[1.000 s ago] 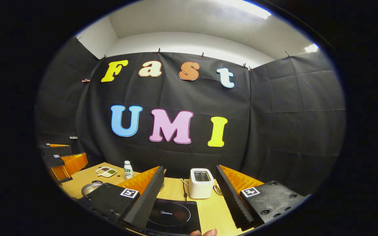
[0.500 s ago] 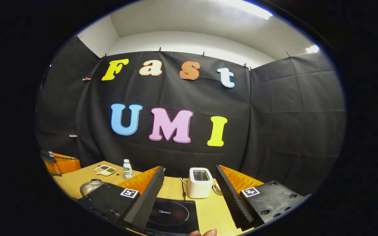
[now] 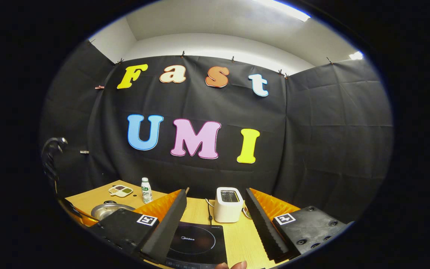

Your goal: First push the handle of the pot to place it horizontally, then grasp the pot with both hands and set it on the induction cooktop.

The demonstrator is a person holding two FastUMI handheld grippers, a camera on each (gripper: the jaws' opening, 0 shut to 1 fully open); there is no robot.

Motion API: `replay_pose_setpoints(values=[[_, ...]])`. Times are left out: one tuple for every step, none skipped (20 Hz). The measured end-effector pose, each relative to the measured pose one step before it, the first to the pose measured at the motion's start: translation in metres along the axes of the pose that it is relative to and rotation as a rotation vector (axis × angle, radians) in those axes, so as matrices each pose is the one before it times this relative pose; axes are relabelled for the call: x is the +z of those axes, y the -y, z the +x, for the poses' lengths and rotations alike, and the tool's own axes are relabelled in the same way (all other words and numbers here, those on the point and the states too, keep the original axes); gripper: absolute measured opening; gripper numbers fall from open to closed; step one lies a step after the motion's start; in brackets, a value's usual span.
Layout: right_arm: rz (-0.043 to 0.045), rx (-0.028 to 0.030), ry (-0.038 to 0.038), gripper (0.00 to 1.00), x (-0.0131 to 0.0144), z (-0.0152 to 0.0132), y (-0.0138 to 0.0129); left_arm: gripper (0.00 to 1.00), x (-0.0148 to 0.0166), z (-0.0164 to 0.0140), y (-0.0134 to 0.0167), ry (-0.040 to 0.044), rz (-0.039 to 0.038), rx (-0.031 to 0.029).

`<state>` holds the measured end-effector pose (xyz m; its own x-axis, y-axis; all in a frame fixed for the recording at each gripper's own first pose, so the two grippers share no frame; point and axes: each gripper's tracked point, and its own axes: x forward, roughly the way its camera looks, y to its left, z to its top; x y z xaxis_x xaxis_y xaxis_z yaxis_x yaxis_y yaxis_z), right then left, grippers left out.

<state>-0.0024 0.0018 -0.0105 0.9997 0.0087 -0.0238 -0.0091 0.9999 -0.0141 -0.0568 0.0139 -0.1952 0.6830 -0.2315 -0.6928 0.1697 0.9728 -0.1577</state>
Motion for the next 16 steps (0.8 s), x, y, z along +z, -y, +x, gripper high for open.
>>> replay_pose_setpoints(values=[[0.00034, -0.0027, -0.00106, 0.97, -0.00072, -0.00088, 0.00133, 0.05, -0.01208, 0.00497, -0.00155, -0.04747, -0.00484, 0.00124], [0.0, -0.00271, -0.00245, 0.97, -0.00059, -0.00016, 0.00128, 0.05, -0.0115, 0.00536, -0.00188, -0.04446, -0.00197, -0.00281], [0.00004, -0.00382, -0.00149, 0.97, -0.00091, -0.0004, 0.00141, 0.05, -0.00917, 0.00592, 0.00005, -0.0451, -0.00051, -0.00729], [0.00032, -0.00268, -0.00142, 0.97, -0.00005, 0.00026, 0.00136, 0.05, -0.00895, 0.00635, -0.00145, -0.04291, 0.00119, -0.01073], [0.00037, -0.00405, -0.00085, 0.97, -0.00084, -0.0005, 0.00251, 0.05, -0.00673, 0.00686, -0.00129, -0.04017, 0.00093, -0.01142], [0.00061, -0.00216, -0.00165, 0.97, -0.00078, -0.00024, 0.00105, 0.05, -0.0054, 0.00855, -0.00194, -0.03668, -0.00117, -0.01023], [-0.00013, -0.00333, -0.00097, 0.97, -0.00011, 0.00112, 0.00153, 0.05, -0.00296, 0.00823, -0.00335, -0.03409, 0.00227, -0.0005], [-0.00014, -0.00275, -0.00016, 0.97, -0.00017, 0.00109, 0.00136, 0.05, -0.00508, 0.01003, -0.00621, -0.03694, 0.00961, 0.00685], [0.0, -0.0038, 0.00006, 0.97, -0.00011, 0.00042, 0.00149, 0.05, -0.00176, 0.00711, -0.00516, -0.02884, 0.00885, 0.00805], [0.00262, -0.00423, -0.00116, 0.97, 0.00001, 0.00099, 0.00147, 0.05, -0.00099, 0.00743, -0.00504, -0.02965, 0.00883, 0.00854], [0.00447, -0.00285, -0.00083, 0.97, -0.00015, 0.00039, 0.00108, 0.05, 0.00182, 0.00793, -0.00345, -0.02595, 0.00794, 0.0063], [0.00122, -0.00298, 0.00064, 0.97, 0.00055, 0.00006, -0.00012, 0.05, 0.00233, 0.00736, -0.00361, -0.01521, 0.00446, 0.01223], [-0.00277, -0.002, 0.0012, 0.97, 0.00036, 0.00133, 0.00143, 0.05, 0.00234, 0.00566, -0.00253, -0.01663, 0.00607, 0.00929], [-0.00476, -0.00197, 0.00087, 0.97, -0.00011, -0.00023, 0.00082, 0.05, 0.00047, 0.00569, -0.00244, -0.01438, 0.007, 0.00754], [-0.00355, -0.00265, 0.00072, 0.97, -0.00022, 0.00074, 0.00111, 0.05, -0.00021, 0.00499, -0.00174, -0.02035, 0.00588, 0.0072], [-0.00106, -0.00382, -0.00088, 0.97, -0.00054, 0.00064, 0.0016, 0.05, -0.00054, 0.00408, -0.00131, -0.01497, 0.00501, 0.00559]])
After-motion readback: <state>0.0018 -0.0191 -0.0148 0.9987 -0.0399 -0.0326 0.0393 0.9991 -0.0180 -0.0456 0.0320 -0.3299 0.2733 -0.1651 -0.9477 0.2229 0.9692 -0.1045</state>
